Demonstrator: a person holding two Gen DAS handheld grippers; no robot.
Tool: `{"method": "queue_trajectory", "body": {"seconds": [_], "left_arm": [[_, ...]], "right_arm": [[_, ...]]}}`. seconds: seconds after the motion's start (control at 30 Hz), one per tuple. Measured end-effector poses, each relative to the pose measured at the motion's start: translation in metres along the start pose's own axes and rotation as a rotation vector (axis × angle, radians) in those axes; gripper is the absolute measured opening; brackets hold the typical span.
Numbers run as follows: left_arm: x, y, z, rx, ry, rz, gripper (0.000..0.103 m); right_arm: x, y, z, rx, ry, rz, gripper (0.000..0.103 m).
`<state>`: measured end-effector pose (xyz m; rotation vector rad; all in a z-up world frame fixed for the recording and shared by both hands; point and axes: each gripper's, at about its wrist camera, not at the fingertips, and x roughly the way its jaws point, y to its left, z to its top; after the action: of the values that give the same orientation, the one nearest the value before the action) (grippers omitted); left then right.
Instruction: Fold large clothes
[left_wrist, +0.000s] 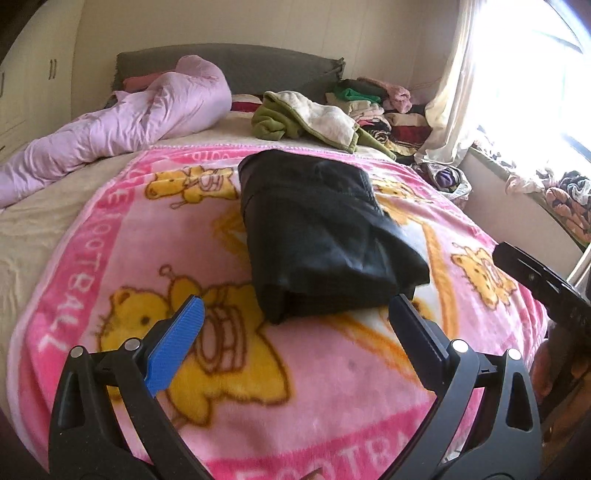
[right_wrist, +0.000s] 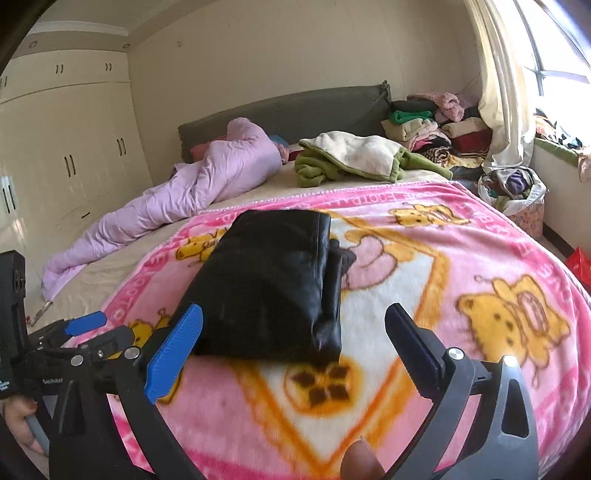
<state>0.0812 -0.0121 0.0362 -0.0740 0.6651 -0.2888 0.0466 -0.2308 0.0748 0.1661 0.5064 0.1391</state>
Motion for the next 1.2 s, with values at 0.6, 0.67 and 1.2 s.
{"method": "queue_trajectory", "body": {"seconds": [0.6,0.67,1.2], "left_arm": [[-0.002,0.009,-0.046,0.002,0.013,0.026,0.094],[-0.002,0.01,-0.046,0.0,0.013,0.029,0.094],[-0.003,0.012,-0.047,-0.006,0.017,0.049,0.094]], "right_arm": [[-0.005,0.016,-0.069,-0.025,0.08,-0.017,0.099],[-0.005,0.016,-0.07,-0.03,0.084,-0.017,0.099],[-0.006,0.014,-0.073,-0.02,0.101,-0.017,0.099]]}}
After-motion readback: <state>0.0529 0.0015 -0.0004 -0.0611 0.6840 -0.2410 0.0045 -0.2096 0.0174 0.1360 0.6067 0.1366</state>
